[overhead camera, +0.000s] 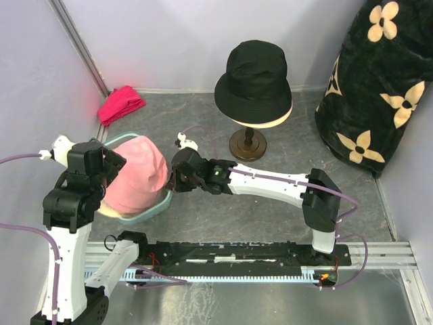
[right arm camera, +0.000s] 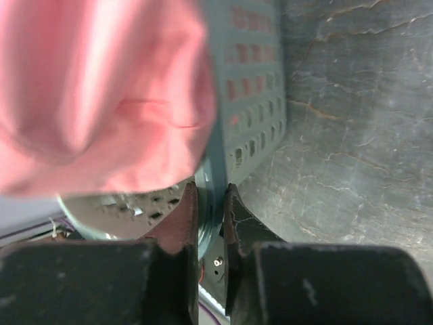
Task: Stack the hats
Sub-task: Pick up the hat from the bin.
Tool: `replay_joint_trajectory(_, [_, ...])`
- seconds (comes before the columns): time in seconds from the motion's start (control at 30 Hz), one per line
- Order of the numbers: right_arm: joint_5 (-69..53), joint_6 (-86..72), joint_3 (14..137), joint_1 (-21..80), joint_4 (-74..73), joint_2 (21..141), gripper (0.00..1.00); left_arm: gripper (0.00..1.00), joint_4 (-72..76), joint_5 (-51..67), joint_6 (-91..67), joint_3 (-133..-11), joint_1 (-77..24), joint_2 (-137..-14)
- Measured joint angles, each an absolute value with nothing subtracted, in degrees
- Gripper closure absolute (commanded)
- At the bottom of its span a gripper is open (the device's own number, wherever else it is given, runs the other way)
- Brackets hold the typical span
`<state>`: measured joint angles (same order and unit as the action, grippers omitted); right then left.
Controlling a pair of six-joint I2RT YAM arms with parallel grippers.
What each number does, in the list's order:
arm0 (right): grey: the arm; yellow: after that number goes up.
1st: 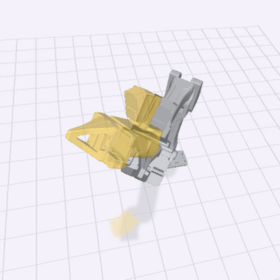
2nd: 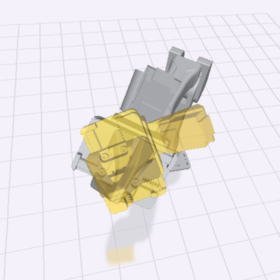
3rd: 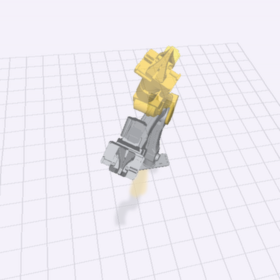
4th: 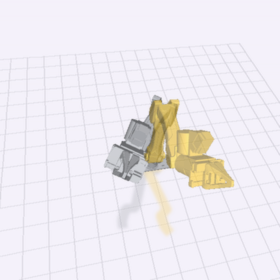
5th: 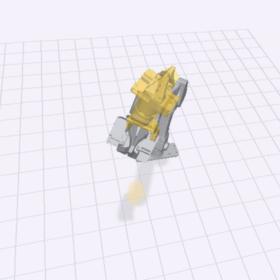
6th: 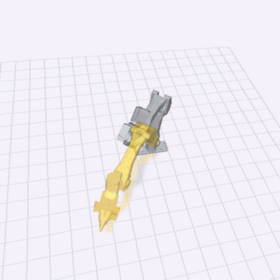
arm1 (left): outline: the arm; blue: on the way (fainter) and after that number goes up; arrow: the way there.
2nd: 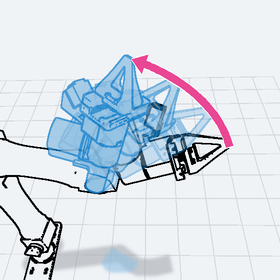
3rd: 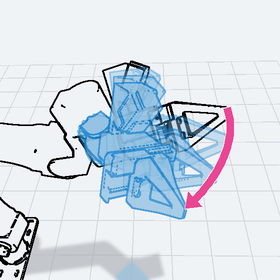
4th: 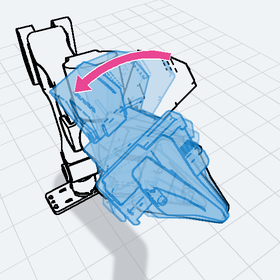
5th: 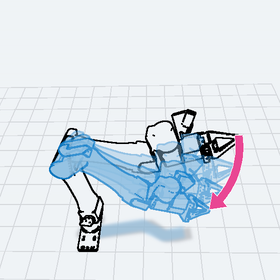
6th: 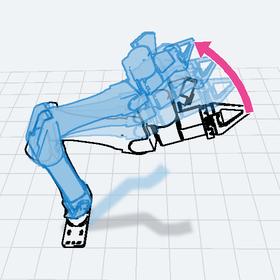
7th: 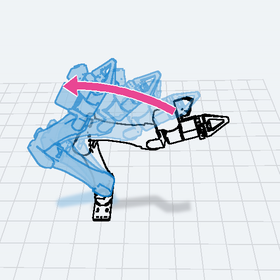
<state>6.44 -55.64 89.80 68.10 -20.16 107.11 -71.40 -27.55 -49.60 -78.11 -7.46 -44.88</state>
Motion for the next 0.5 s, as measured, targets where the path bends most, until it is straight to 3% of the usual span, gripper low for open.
replay_joint_trajectory(0.1, [7.1,-54.5,89.8,67.4,-20.2,107.1,0.99,0.17,-71.2,-27.7,-49.6,-77.7,-7.5,-44.9])
replay_joint_trajectory(0.5, [10.2,-54.2,86.7,63.3,-21.2,103.8,0.99,0.16,-65.8,-26.2,-49.6,-75.7,-7.5,-45.8])
